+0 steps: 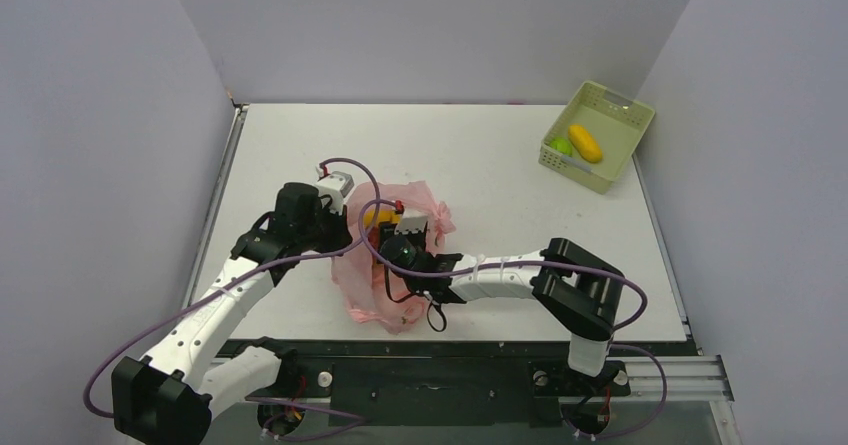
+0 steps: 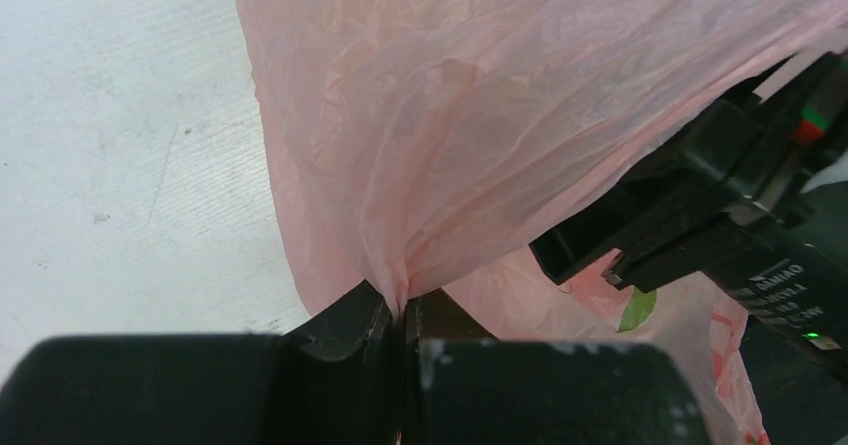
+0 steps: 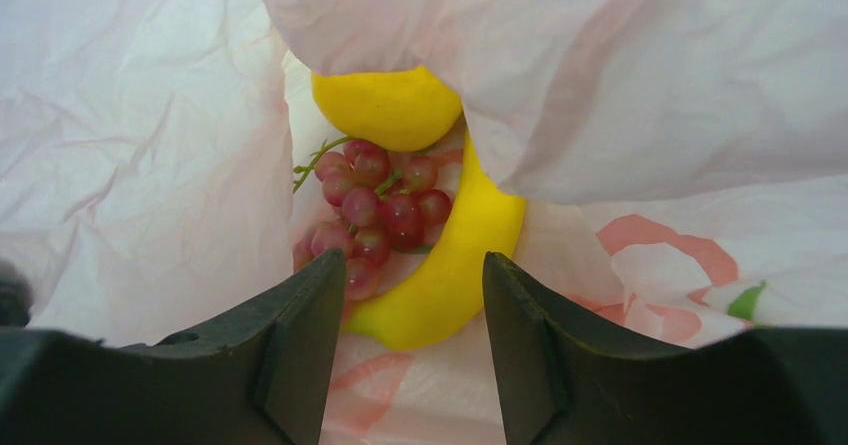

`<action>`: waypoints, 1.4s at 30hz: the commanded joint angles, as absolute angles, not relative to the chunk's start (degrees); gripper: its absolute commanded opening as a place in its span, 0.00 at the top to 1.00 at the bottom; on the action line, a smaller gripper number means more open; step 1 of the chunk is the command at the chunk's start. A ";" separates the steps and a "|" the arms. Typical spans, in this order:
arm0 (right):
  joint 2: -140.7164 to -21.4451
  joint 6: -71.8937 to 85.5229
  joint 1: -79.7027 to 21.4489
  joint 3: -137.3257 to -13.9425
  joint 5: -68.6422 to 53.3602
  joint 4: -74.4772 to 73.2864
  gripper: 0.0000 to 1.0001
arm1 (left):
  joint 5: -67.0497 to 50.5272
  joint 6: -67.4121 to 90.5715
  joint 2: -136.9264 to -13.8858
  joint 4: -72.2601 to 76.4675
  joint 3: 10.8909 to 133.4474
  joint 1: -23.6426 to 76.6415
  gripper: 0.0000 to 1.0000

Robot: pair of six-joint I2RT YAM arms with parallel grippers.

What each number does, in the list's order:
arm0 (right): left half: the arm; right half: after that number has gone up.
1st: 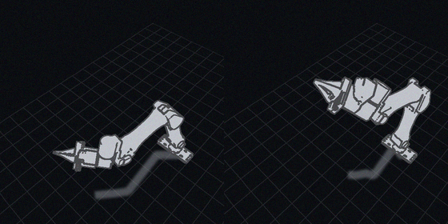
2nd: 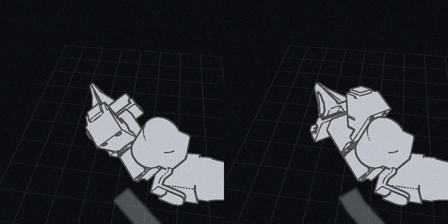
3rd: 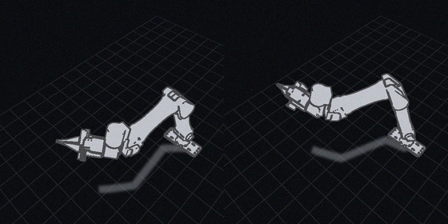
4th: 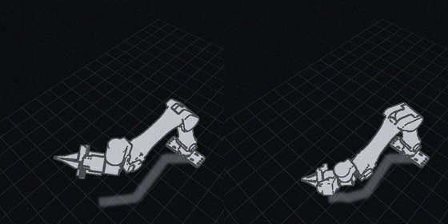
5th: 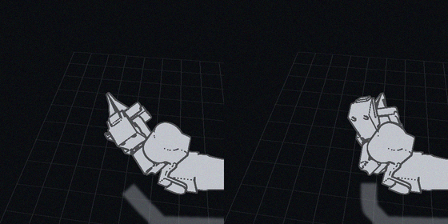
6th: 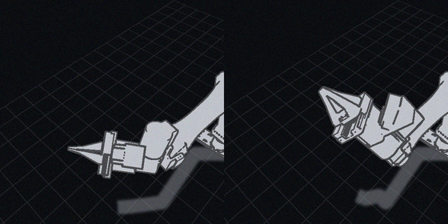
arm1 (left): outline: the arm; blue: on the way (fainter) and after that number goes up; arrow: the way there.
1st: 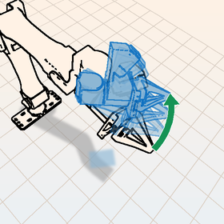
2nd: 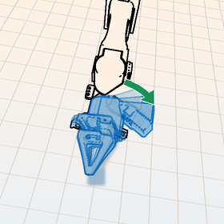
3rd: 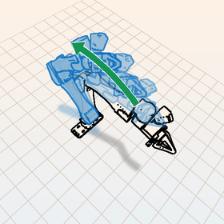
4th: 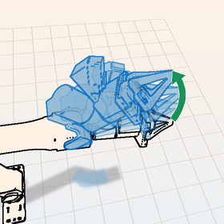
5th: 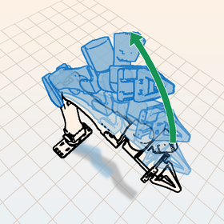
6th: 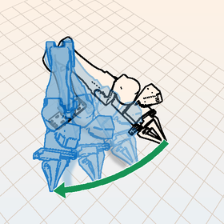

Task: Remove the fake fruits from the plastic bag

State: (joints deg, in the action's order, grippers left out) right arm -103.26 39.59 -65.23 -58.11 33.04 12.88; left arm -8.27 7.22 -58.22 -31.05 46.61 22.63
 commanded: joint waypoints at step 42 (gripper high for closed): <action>-102.12 41.16 -66.10 -63.65 42.75 0.27 0.96 | -13.87 6.06 -59.16 -27.65 47.16 21.62 1.00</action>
State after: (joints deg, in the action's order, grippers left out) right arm -108.12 43.31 -64.75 -64.93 39.09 0.75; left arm -12.25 7.22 -59.44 -30.02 46.61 21.52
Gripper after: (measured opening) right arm 0.364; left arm 0.004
